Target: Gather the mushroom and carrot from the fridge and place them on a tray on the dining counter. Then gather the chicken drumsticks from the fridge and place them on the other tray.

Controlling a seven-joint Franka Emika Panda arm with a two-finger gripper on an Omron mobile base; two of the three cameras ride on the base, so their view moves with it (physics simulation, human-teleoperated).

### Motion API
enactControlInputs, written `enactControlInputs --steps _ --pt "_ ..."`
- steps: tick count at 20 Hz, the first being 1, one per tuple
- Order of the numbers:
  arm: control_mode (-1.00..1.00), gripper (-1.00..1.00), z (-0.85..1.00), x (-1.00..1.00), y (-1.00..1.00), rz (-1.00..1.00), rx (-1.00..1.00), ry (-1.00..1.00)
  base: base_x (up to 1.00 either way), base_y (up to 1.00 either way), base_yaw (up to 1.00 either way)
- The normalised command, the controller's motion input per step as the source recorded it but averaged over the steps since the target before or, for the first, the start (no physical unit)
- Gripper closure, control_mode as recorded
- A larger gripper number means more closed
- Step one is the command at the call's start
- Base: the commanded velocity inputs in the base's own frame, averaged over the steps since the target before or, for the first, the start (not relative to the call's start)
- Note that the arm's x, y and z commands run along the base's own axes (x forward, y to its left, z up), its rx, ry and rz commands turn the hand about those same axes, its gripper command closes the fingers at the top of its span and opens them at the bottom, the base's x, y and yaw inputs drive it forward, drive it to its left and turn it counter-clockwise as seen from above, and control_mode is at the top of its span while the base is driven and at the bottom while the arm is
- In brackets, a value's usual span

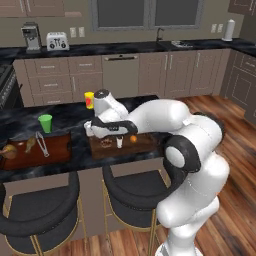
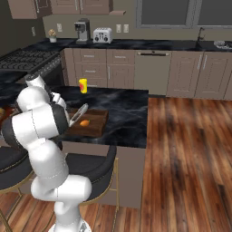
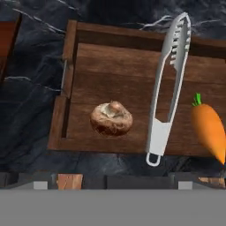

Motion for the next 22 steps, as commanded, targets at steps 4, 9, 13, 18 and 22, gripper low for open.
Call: enactControlInputs --steps 4,9,13,18,22 --pt "-1.0 -1.0 0.63 -1.0 -0.4 0.07 0.01 -0.18 0.0 0.0 0.0" --pt "-1.0 -1.0 0.69 -0.87 -0.64 0.06 0.01 -0.17 0.0 0.0 0.0" --pt "-1.0 -1.0 0.7 -0.58 -0.85 0.07 0.0 -0.16 0.0 0.0 0.0" --pt "-1.0 -1.0 0.45 -0.64 -0.79 0.07 0.03 -0.16 0.0 0.0 0.0" --pt "-1.0 -1.0 -0.01 -0.63 -0.6 0.02 0.13 -0.02 0.0 0.0 0.0"
